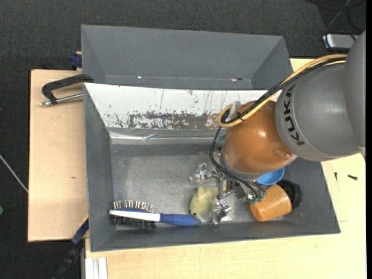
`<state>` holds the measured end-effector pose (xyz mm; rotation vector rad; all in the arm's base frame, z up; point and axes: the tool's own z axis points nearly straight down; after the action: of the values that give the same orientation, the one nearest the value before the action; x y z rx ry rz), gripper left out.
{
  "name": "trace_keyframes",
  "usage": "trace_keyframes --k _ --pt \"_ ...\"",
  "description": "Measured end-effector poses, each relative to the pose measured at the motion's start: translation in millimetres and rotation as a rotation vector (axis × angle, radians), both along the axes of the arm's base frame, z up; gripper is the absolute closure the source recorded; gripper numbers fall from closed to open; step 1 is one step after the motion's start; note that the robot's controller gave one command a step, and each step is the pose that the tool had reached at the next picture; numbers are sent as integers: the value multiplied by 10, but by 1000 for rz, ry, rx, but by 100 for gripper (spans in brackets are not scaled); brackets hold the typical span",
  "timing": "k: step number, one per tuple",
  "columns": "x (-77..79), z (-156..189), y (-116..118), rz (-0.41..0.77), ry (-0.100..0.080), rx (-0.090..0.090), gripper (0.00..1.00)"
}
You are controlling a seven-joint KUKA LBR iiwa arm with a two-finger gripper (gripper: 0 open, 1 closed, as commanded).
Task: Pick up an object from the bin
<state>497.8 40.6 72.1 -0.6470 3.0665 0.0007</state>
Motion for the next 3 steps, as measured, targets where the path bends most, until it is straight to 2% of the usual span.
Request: trace_keyframes --k 1,2,3 --pt "-21 294 57 208 -1 -1 0" --pt "7 350 -31 384 1 -2 0" --pt "-54 3 0 576 0 -3 0"
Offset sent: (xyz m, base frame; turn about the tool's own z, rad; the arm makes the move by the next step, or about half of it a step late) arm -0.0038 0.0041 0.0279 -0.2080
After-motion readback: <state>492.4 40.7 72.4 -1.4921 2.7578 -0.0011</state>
